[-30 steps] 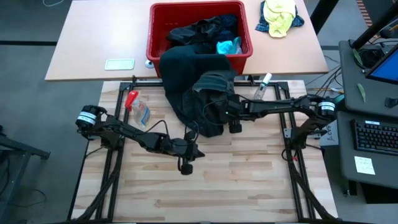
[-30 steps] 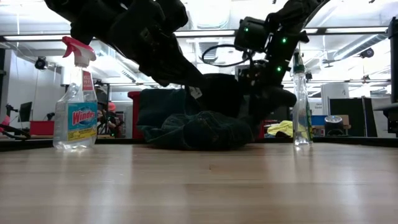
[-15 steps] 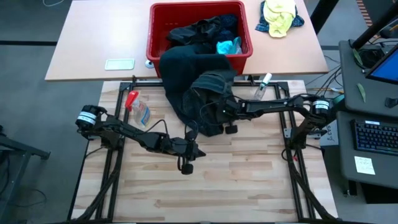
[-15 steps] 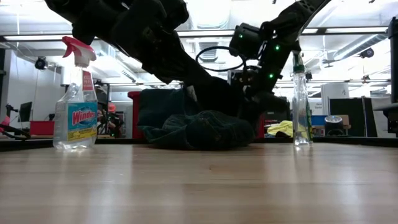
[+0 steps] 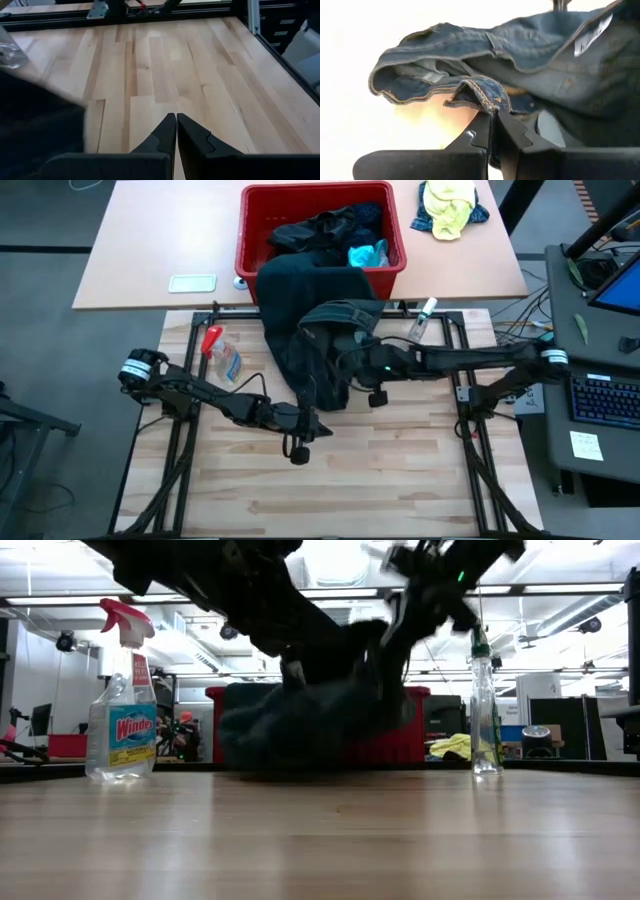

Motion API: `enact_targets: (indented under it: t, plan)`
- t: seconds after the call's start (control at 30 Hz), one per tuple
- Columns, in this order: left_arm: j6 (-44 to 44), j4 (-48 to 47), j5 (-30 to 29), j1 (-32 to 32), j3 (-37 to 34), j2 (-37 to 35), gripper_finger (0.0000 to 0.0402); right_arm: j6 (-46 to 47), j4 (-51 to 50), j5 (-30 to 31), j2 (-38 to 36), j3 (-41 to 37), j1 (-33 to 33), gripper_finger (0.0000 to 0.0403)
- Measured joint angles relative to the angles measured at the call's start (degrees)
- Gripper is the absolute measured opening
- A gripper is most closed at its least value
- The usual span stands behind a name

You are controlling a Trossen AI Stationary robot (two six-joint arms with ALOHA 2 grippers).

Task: Fold Laundry from Bin
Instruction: Fold the blue pants

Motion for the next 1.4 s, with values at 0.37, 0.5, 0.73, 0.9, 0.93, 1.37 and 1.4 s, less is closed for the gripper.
enact_targets:
  t: [0.37, 0.5, 0.73, 0.9, 0.93, 1.37, 1.4]
  plan:
    - [0.3, -9.7, -2.3, -2.4, 6.4, -0.4, 0.0, 7.1, -3.4, 0.7, -9.7, -0.8, 10.5, 0.0012]
    - [3.6, -10.7, -2.6, -3.6, 7.6, -0.4, 0.0, 8.6, -2.3, 0.8, -9.5, -2.2, 13.4, 0.0012]
    - [4.5, -12.6, -2.6, -3.7, 9.8, -0.8, 0.0, 10.8, 8.4, 0.7, -7.5, -8.9, 14.8, 0.0012]
    - [4.5, -17.2, -2.6, -4.2, 14.3, -1.5, 0.0, 12.3, 11.9, 0.3, -5.7, -11.8, 14.9, 0.0012]
    - [4.6, -18.4, -2.5, -4.3, 15.5, -1.5, 0.0, 12.7, 11.9, 0.3, -5.4, -12.0, 14.9, 0.0013]
    - [12.1, -26.5, -11.3, -4.5, 20.4, -2.1, 0.0, 7.3, 24.4, -0.1, 9.1, -12.5, 14.8, 0.0013]
    - [12.0, -27.1, -12.7, -4.6, 20.3, -2.2, 0.0, 6.6, 25.7, -0.1, 10.4, -12.5, 14.8, 0.0013]
